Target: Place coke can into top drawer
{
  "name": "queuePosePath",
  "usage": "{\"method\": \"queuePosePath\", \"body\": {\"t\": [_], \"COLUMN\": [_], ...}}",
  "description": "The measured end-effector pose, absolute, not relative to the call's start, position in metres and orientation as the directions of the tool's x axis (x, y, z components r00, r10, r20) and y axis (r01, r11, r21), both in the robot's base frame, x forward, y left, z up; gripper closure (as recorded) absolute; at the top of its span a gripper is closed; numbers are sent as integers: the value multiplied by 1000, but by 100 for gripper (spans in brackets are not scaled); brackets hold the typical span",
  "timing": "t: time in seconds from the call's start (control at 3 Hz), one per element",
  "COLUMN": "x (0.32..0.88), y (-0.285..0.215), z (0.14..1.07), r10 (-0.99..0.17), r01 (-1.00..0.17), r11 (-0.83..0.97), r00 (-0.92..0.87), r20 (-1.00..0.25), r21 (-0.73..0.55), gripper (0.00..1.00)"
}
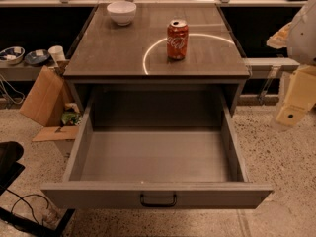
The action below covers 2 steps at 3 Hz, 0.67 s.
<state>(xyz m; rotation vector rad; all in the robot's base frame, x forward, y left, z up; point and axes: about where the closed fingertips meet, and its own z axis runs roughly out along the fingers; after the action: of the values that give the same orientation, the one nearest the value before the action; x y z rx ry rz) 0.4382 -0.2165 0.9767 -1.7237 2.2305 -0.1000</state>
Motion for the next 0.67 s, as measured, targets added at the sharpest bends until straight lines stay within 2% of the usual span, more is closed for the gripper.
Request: {"method": "queuePosePath", "body": {"t": [0.67], "x": [445], "y": [-216], "z": [973], "r10": [-947], "r01": [-924], "r11": [278], "r00": [-216], "r20": [-239], "r21": [-264], "gripper": [0]}}
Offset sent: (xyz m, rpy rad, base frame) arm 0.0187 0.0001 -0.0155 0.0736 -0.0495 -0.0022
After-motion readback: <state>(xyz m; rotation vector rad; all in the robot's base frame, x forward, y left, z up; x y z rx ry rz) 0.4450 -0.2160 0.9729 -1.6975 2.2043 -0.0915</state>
